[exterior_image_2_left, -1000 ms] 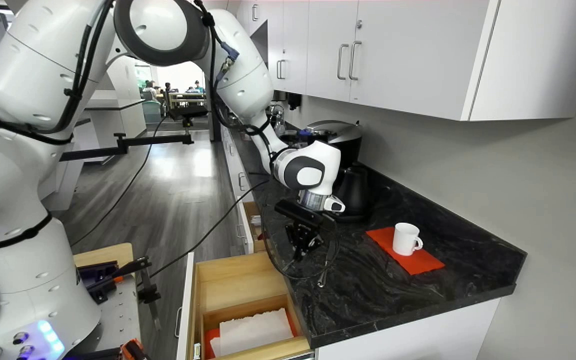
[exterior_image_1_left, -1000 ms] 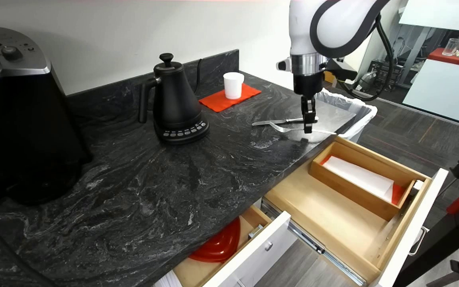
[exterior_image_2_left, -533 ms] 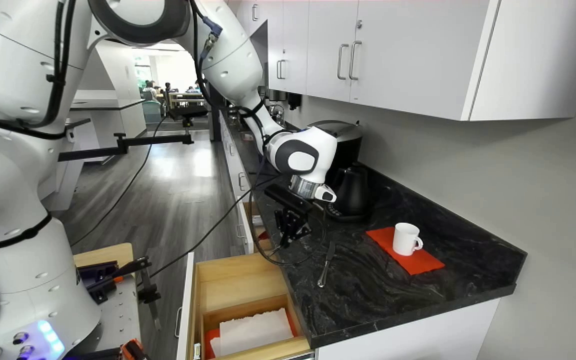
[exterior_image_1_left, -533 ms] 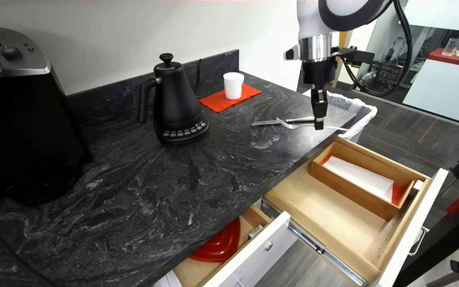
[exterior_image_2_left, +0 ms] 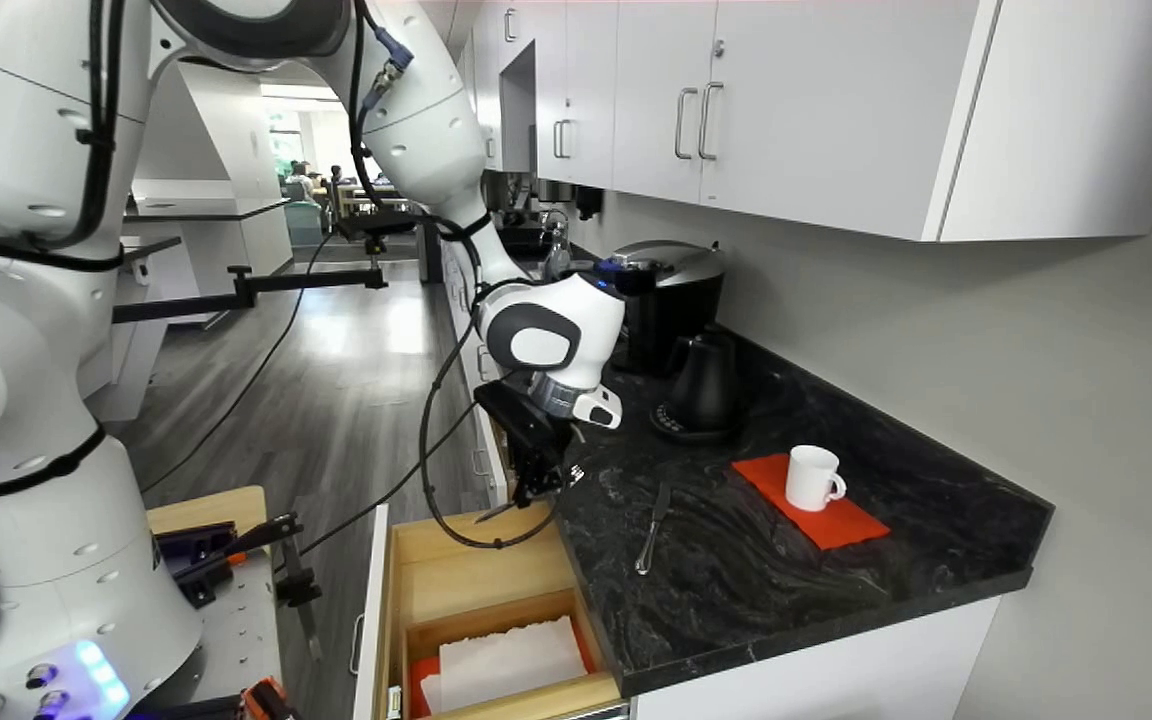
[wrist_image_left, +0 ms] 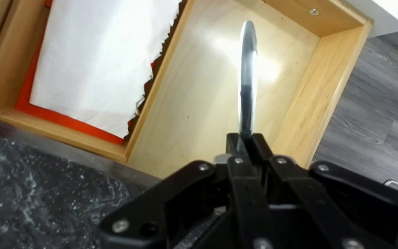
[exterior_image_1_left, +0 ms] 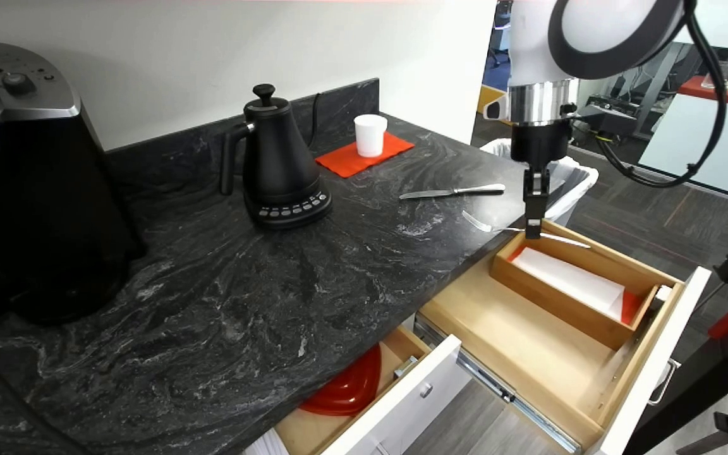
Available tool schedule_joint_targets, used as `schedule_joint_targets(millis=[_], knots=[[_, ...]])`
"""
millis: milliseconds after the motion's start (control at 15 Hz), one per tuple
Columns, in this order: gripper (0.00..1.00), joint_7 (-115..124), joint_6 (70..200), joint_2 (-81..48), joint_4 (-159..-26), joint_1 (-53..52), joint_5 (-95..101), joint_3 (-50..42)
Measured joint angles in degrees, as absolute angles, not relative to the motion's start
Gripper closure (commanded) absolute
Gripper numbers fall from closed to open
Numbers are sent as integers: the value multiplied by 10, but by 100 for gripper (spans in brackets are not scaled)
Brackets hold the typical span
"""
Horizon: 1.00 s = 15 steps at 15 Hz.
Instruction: Place the folk and knife in the drawer
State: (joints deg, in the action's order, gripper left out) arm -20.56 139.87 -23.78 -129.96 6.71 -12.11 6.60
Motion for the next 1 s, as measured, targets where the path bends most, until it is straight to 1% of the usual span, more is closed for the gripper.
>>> schedule_joint_targets(millis=[267, 467, 733, 1000], knots=[[94, -154, 1496, -191, -1391, 61, -156, 65], [94, -107, 1542, -144, -1463, 58, -172, 65], [94, -45, 1557, -66, -1567, 46, -180, 61], [94, -24, 1556, -48, -1590, 45, -172, 38]])
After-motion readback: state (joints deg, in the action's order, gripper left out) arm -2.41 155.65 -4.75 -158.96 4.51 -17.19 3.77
